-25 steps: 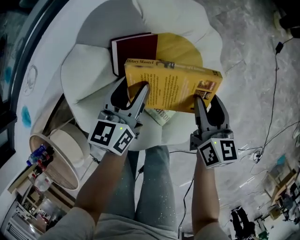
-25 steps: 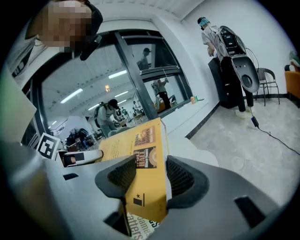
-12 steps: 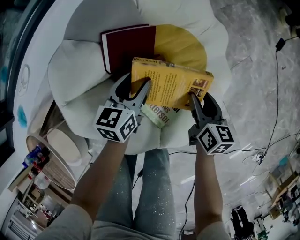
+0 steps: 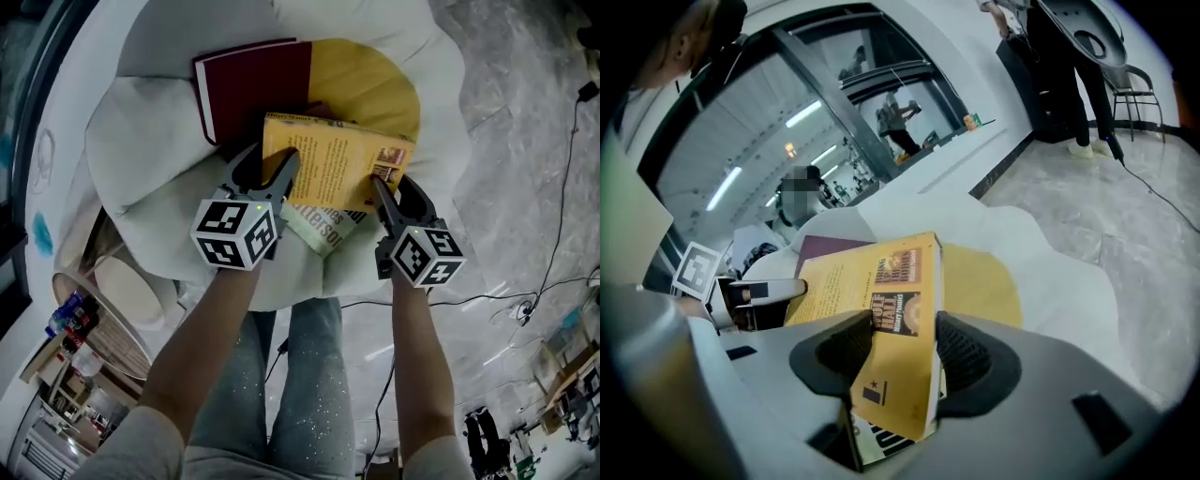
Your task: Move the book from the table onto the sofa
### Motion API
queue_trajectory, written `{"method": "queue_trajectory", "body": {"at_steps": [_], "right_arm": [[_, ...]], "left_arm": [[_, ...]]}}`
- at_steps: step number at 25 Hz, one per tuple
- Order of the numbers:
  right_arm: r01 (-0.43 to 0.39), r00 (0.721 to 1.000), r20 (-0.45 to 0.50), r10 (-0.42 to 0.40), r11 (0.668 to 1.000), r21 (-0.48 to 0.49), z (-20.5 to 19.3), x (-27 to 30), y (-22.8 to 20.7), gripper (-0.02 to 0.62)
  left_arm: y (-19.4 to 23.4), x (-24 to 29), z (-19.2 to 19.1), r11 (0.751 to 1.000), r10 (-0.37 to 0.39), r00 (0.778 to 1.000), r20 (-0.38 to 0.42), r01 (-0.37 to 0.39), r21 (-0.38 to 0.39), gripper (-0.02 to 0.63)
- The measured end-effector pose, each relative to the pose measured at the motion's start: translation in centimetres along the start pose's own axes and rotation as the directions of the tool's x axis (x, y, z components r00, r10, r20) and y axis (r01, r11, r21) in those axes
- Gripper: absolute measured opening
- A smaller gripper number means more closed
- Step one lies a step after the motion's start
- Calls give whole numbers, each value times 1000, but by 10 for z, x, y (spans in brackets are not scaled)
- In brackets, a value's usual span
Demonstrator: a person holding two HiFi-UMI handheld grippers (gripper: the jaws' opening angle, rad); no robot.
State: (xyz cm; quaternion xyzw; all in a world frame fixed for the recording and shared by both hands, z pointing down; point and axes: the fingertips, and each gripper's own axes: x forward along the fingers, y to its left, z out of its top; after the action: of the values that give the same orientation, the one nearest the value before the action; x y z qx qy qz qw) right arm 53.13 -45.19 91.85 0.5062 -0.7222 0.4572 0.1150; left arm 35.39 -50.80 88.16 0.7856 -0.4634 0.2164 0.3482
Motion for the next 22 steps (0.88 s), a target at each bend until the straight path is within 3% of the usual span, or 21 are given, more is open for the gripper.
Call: {"method": "queue_trajectory", "body": {"at_steps": [9, 12, 17, 20, 22], "right_arm": [[29, 995, -94, -24, 998, 48, -24, 38, -16, 227], [50, 989, -135, -52, 999, -21, -34, 45, -21, 229], [136, 982, -116, -152, 982, -130, -29, 43, -29, 227], [140, 986, -67, -151, 980, -140, -18, 34, -25, 225], [137, 989, -38, -144, 980, -143, -12, 31, -21, 176]], "left_arm": [[24, 24, -26, 999, 31, 995, -99, -27, 45, 235], [28, 27, -33, 999, 47, 992, -114, -44, 25, 235], [38, 19, -25, 995, 76, 994, -81, -71, 66, 235], [36, 7, -15, 996, 68, 997, -31, -66, 63, 212], [34, 3, -9, 997, 53, 999, -9, -52, 63, 157]]}}
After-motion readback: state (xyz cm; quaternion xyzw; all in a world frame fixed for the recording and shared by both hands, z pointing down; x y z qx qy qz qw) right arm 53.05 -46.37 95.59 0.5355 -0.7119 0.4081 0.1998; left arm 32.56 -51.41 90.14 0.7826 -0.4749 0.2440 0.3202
